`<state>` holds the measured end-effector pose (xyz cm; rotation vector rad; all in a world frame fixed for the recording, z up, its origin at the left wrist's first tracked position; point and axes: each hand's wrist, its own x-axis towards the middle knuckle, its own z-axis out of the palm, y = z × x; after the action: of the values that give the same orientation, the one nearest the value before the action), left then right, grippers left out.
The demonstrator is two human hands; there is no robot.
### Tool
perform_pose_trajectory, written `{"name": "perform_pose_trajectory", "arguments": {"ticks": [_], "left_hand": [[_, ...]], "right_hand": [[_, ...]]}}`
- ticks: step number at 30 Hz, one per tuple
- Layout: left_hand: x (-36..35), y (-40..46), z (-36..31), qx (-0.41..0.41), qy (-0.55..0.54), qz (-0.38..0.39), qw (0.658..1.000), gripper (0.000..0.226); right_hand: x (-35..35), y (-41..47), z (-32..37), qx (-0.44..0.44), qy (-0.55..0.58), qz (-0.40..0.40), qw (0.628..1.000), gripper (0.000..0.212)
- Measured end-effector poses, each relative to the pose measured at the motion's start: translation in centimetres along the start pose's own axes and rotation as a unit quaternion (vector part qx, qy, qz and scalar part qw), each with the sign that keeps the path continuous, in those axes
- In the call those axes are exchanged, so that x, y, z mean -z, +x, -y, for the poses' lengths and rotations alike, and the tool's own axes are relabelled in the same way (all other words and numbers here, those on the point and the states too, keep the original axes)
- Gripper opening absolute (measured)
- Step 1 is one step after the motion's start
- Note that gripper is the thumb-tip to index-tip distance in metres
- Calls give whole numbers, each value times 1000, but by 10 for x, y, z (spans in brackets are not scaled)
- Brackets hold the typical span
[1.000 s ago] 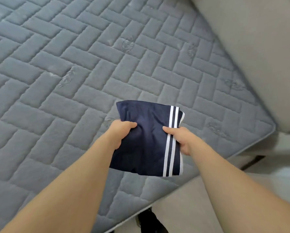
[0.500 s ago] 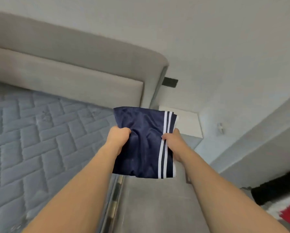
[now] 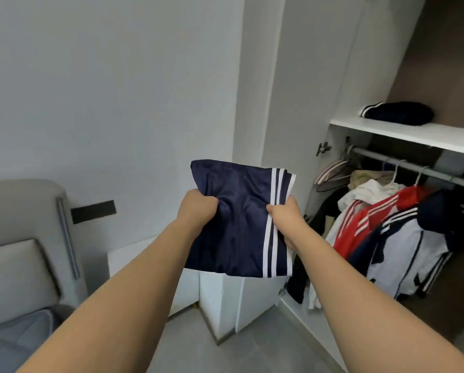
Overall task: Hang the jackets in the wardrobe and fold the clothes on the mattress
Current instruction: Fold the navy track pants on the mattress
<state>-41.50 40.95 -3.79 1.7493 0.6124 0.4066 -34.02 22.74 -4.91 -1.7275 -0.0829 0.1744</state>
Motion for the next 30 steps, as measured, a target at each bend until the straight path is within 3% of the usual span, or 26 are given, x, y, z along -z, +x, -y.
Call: {"name": "perform_pose_trajectory", "arguments": {"ticks": [7,9,12,21,23,27,30], "left_hand": [[-108,66,-91,-87,-12,134,987,5],[-134,88,-118,-116,-20,166,979,10],[-173,118,-161,-151,-33,204,967,20],[-323,155,-278,-218,-91,344,909,11],[-355,156,-307,-240,-99,360,896,19],[-410,166,-367,-277,-126,365,880,6],[-440,186,-407,-297,-131,350,879,19]], "right_hand": [[96,63,43,20,58,-146,987,37],[116,81,57,24,75,-180,980,38],[143,104,80,45,93,-237,966,33],[260,152,136,87,95,-402,907,19],[290,166,149,108,96,-425,894,24],[345,202,178,166,100,-443,875,27],[373,239,204,171,108,-426,882,29]]}}
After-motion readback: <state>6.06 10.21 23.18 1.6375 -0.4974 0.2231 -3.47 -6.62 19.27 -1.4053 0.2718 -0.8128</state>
